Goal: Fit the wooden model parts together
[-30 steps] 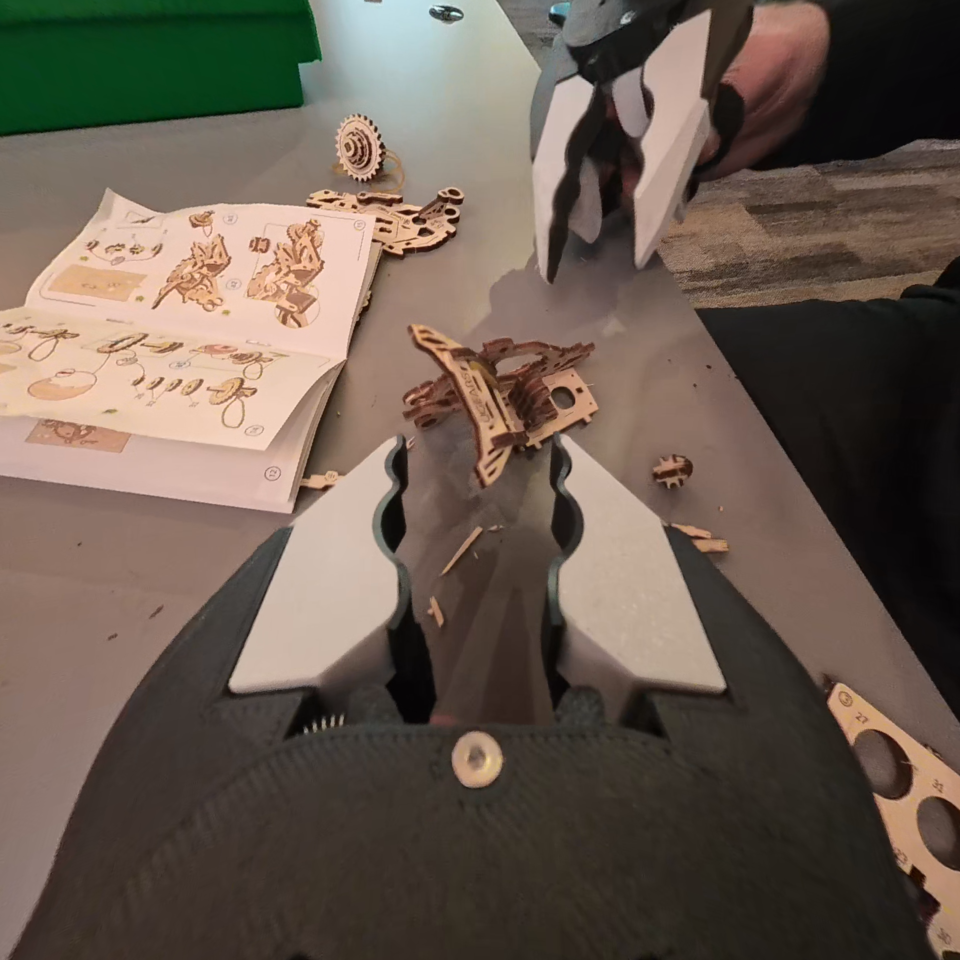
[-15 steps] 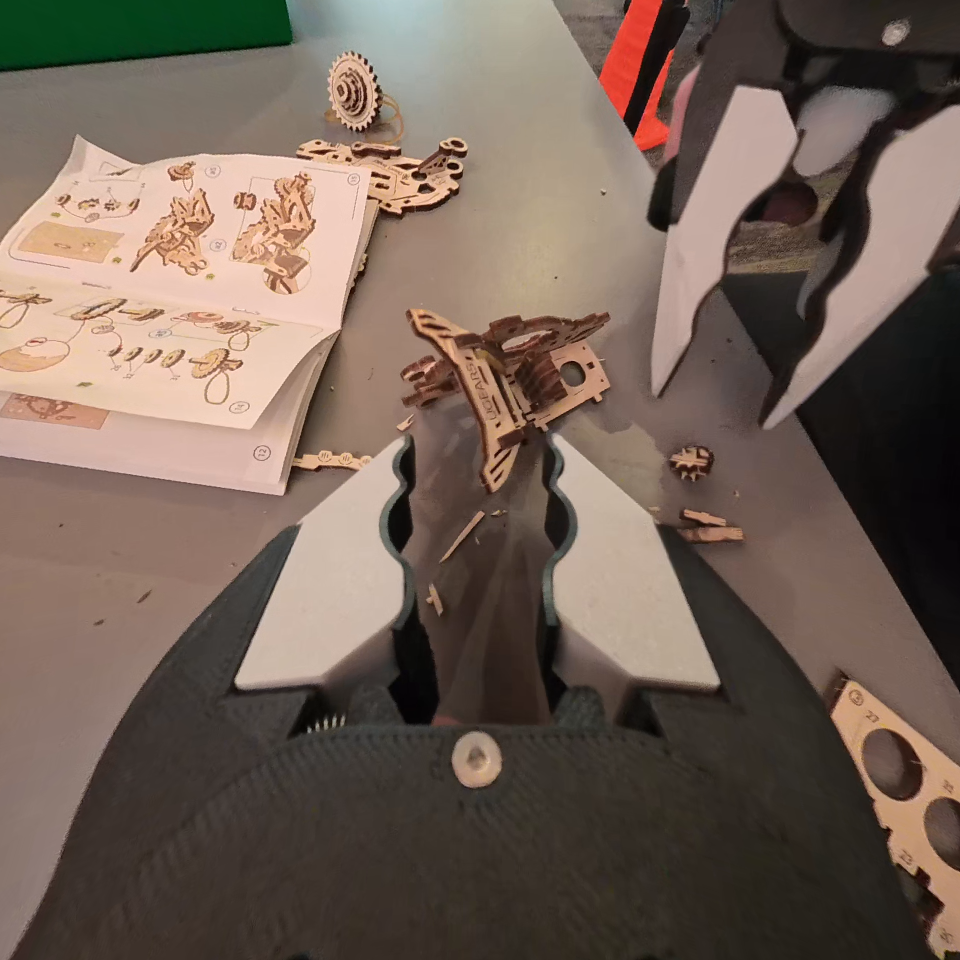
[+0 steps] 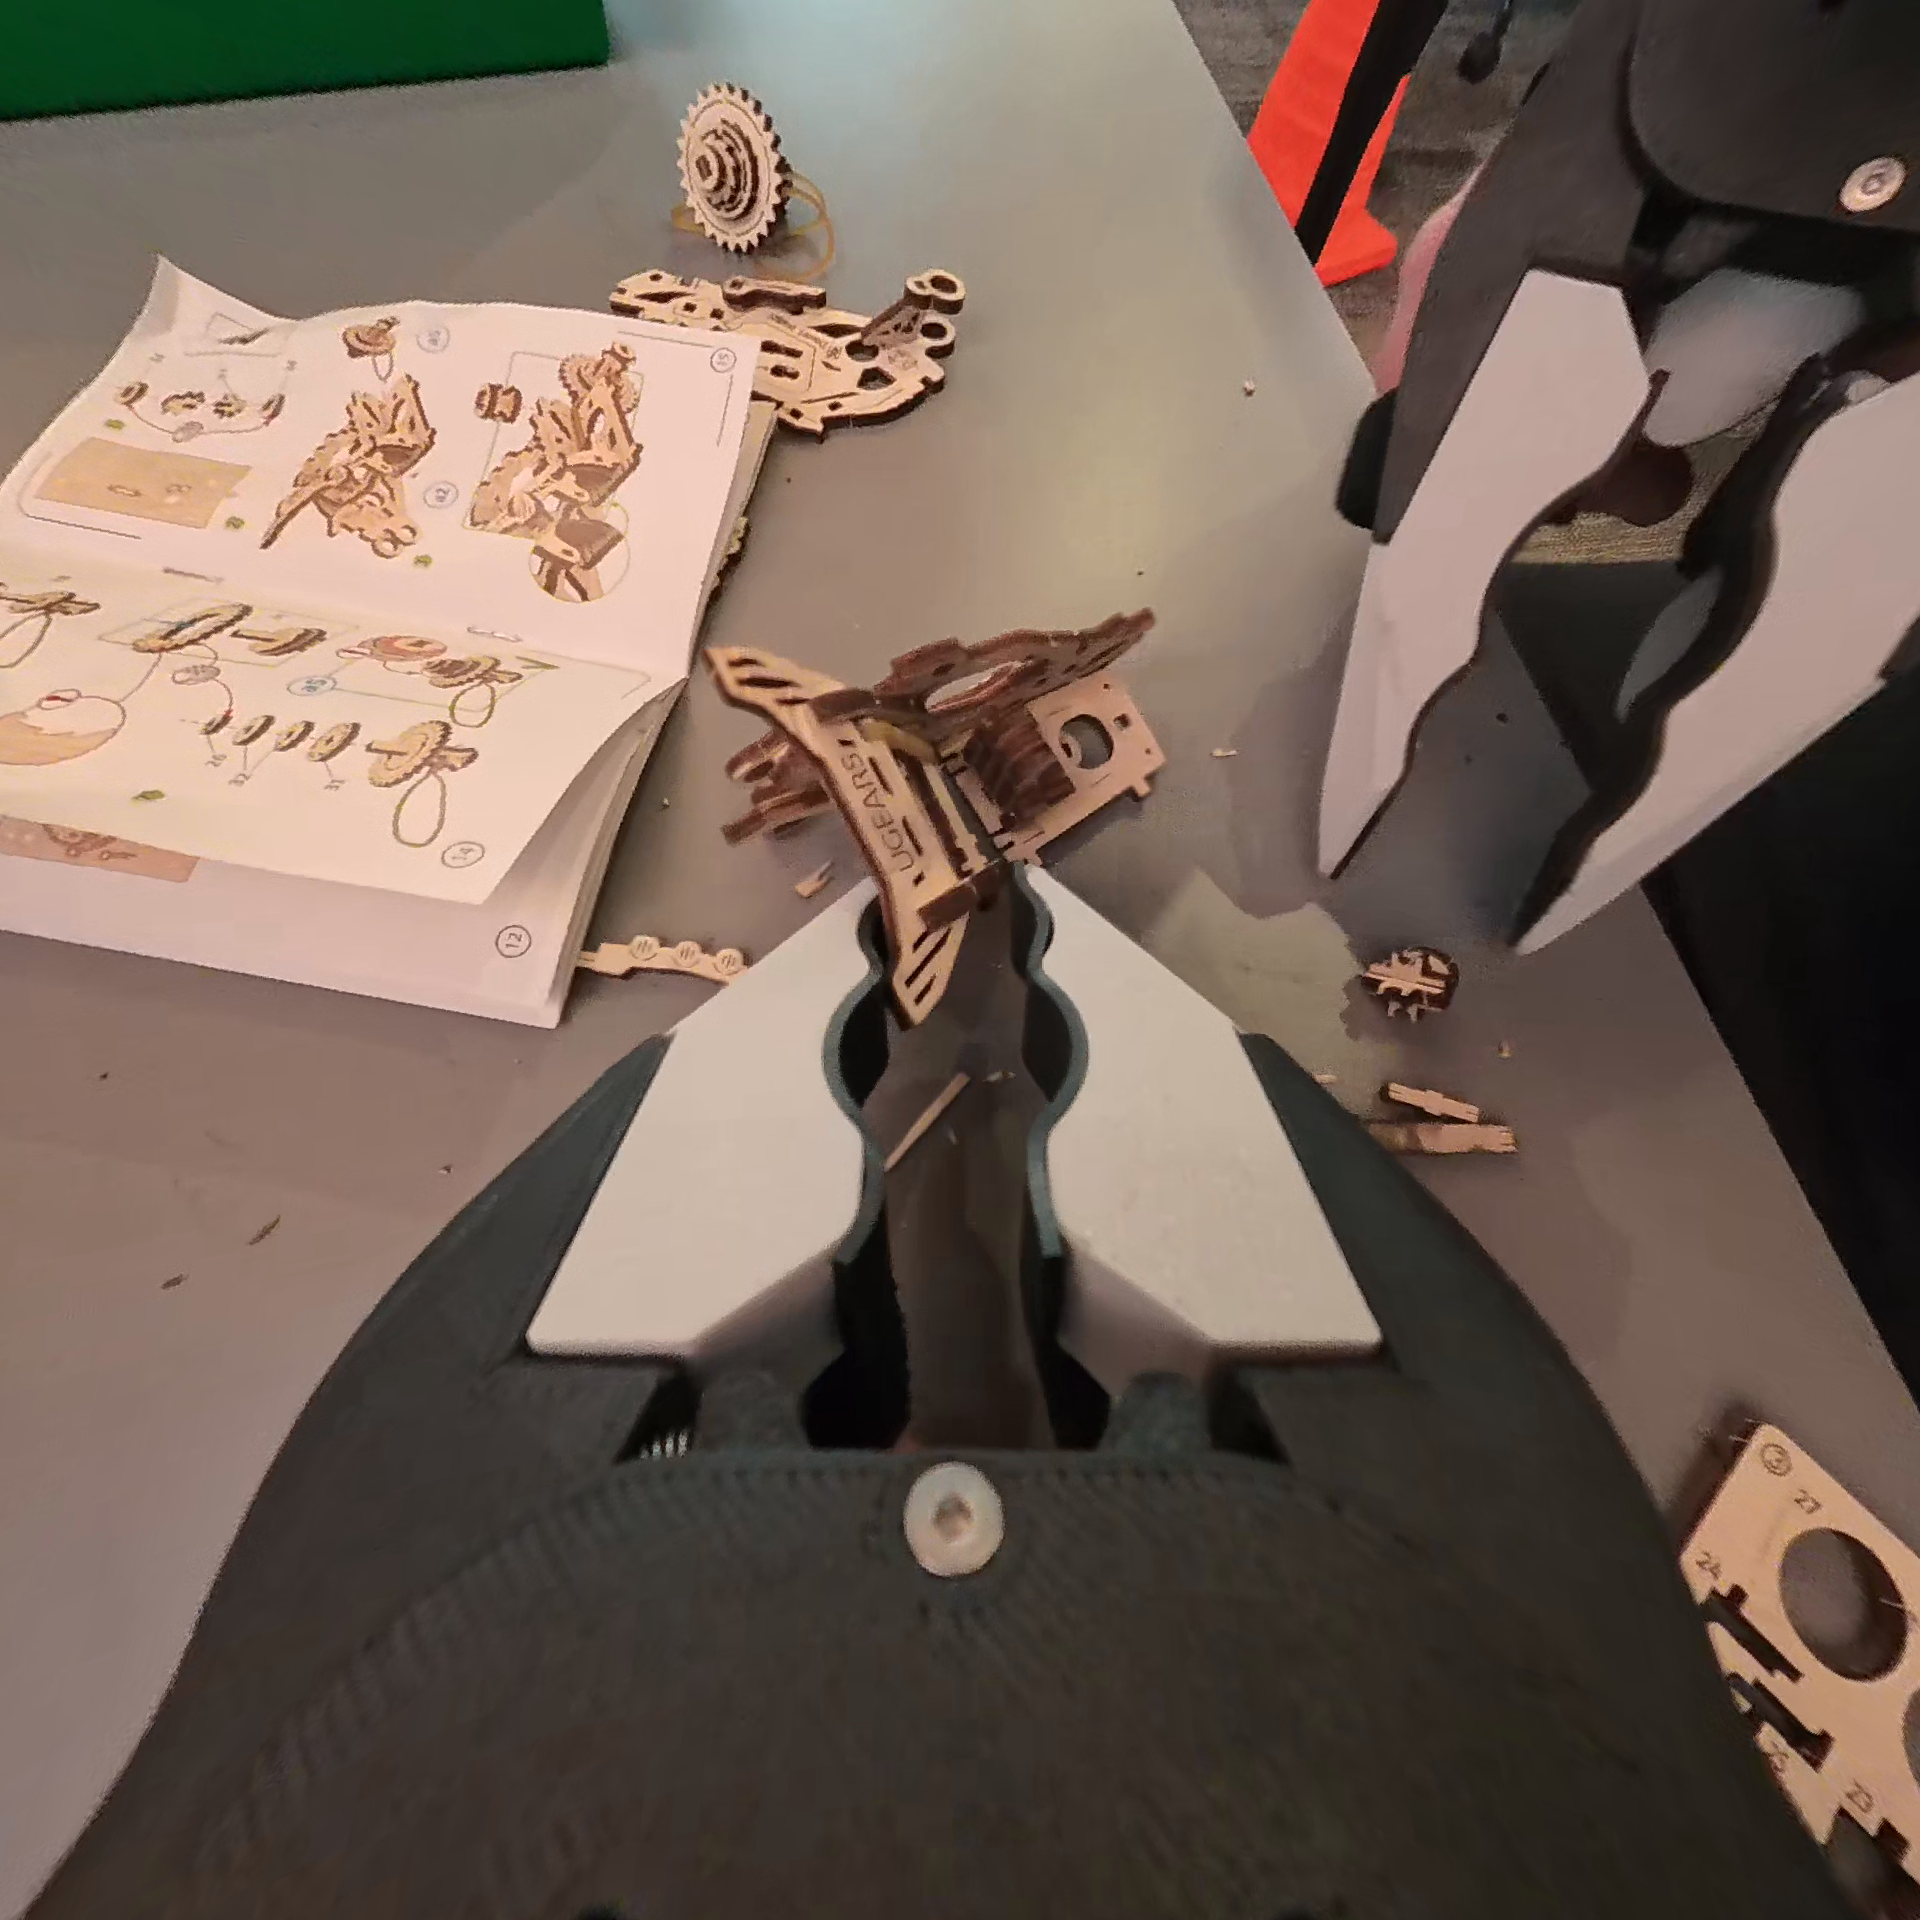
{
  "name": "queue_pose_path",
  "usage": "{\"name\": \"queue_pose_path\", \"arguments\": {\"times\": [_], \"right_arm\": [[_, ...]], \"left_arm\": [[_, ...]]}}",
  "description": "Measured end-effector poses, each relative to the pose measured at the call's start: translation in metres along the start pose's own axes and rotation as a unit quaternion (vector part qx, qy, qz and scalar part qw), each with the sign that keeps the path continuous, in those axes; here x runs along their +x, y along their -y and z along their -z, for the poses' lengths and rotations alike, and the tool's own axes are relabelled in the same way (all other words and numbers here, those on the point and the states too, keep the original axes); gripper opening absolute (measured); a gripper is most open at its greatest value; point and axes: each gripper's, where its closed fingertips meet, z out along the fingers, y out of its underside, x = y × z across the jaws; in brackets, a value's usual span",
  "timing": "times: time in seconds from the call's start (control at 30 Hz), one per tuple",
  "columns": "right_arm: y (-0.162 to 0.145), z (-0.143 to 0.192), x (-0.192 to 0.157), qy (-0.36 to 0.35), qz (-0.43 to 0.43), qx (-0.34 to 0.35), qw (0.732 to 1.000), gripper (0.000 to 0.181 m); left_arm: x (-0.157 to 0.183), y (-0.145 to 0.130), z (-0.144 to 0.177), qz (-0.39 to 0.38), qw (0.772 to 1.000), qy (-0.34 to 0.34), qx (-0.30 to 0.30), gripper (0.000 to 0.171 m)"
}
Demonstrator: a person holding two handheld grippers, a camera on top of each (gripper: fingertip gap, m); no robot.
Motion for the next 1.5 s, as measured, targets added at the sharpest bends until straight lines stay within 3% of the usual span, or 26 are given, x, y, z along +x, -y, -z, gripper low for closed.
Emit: {"name": "queue_pose_path", "arguments": {"times": [0.2, 0.33, 0.43, 0.8, 0.93, 1.07, 1.5], "right_arm": [[0.003, -0.009, -0.009, 0.009, 0.013, -0.010, 1.000, 0.033], [0.002, -0.012, -0.006, 0.001, 0.012, -0.010, 1.000, 0.009], [0.003, -0.009, -0.004, 0.009, -0.008, 0.003, 1.000, 0.000], [0.000, 0.002, 0.001, 0.007, -0.022, 0.014, 1.000, 0.013], [0.001, 0.005, 0.000, 0.006, -0.012, 0.010, 1.000, 0.015], [0.001, 0.010, 0.002, 0.004, -0.011, 0.012, 1.000, 0.015], [0.004, 0.007, 0.006, 0.002, 0.005, 0.006, 1.000, 0.031]], "left_arm": [[0.000, 0.000, 0.000, 0.000, 1.000, 0.004, 0.000, 0.018], [-0.001, 0.001, 0.003, -0.001, 1.000, 0.010, 0.001, 0.020], [-0.005, 0.003, 0.008, 0.006, 1.000, 0.014, 0.010, 0.022], [-0.008, 0.006, 0.010, 0.009, 1.000, 0.022, 0.019, 0.034], [-0.009, 0.008, 0.003, 0.010, 0.999, 0.030, 0.013, 0.022], [-0.010, 0.016, 0.007, 0.031, 0.998, 0.025, 0.046, 0.012], [-0.040, 0.010, 0.041, 0.088, 0.991, 0.076, 0.069, 0.012]]}}
